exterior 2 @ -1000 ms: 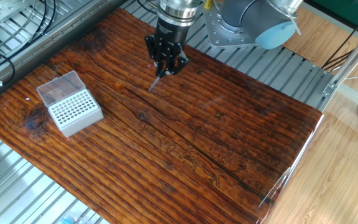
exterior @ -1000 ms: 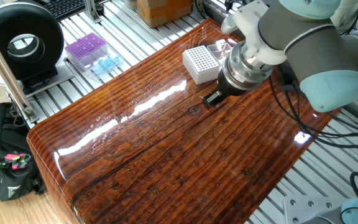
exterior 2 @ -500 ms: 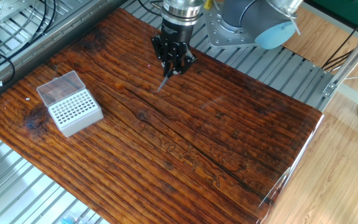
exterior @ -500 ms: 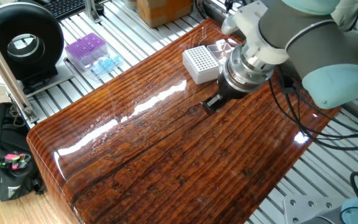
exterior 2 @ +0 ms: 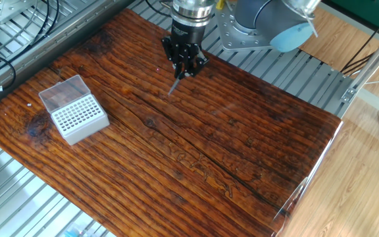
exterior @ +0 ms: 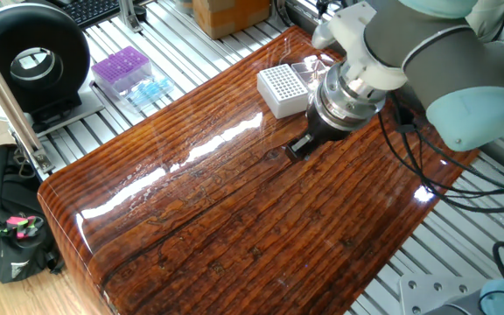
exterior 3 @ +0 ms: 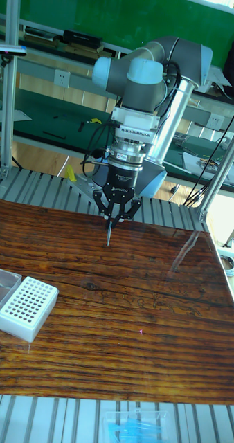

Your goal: Insert a medium pipette tip into the holder for medium pipette tips

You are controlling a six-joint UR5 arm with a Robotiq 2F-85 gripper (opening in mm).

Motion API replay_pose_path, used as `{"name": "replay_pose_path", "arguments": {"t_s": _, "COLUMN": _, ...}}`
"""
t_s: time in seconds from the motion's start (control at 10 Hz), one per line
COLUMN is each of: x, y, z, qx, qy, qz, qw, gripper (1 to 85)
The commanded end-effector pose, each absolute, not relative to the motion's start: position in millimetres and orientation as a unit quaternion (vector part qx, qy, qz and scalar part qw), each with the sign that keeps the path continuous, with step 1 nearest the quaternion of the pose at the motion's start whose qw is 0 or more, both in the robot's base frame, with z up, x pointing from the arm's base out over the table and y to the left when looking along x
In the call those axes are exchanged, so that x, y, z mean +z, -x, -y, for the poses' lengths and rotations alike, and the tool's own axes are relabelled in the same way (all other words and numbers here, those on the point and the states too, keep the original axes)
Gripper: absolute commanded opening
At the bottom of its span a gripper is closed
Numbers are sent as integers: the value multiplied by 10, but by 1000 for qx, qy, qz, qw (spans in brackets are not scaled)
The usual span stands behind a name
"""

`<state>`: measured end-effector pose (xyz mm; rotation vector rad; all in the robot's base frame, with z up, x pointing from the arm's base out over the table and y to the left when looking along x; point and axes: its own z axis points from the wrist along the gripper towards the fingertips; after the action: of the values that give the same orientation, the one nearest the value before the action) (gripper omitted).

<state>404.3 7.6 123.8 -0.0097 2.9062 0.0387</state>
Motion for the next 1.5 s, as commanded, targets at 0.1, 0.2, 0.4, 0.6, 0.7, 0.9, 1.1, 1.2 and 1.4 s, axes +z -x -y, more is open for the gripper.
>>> {"name": "replay_pose_path", "arguments": {"t_s": 0.1, "x": 1585, "y": -4563, "z": 362, "qx": -4, "qy": 61, "qz": -993, "qw": 103, "gripper": 10}}
{"name": "replay_pose_path", "arguments": {"t_s": 0.2, "x": 1499, "y": -4691, "z": 487, "qx": -22, "qy": 82, "qz": -991, "qw": 106, "gripper": 10}}
{"name": "replay_pose_path", "arguments": {"t_s": 0.4, "x": 1403, "y": -4793, "z": 619, "qx": -56, "qy": 153, "qz": -982, "qw": 100, "gripper": 10}}
{"name": "replay_pose_path", "arguments": {"t_s": 0.6, "x": 1356, "y": -4560, "z": 504, "qx": -28, "qy": 181, "qz": -981, "qw": 58, "gripper": 10}}
{"name": "replay_pose_path", "arguments": {"t_s": 0.7, "x": 1341, "y": -4289, "z": 250, "qx": 29, "qy": 187, "qz": -982, "qw": 15, "gripper": 10}}
{"name": "replay_pose_path", "arguments": {"t_s": 0.9, "x": 1345, "y": -4293, "z": 191, "qx": 40, "qy": 204, "qz": -978, "qw": 19, "gripper": 10}}
{"name": "replay_pose_path", "arguments": {"t_s": 1.1, "x": 1353, "y": -4222, "z": 718, "qx": -56, "qy": 264, "qz": -963, "qw": -19, "gripper": 10}}
{"name": "replay_pose_path", "arguments": {"t_s": 1.2, "x": 1373, "y": -4326, "z": 909, "qx": -89, "qy": 281, "qz": -955, "qw": -23, "gripper": 10}}
{"name": "replay_pose_path", "arguments": {"t_s": 1.4, "x": 1471, "y": -4716, "z": 1242, "qx": -108, "qy": 334, "qz": -936, "qw": -32, "gripper": 10}}
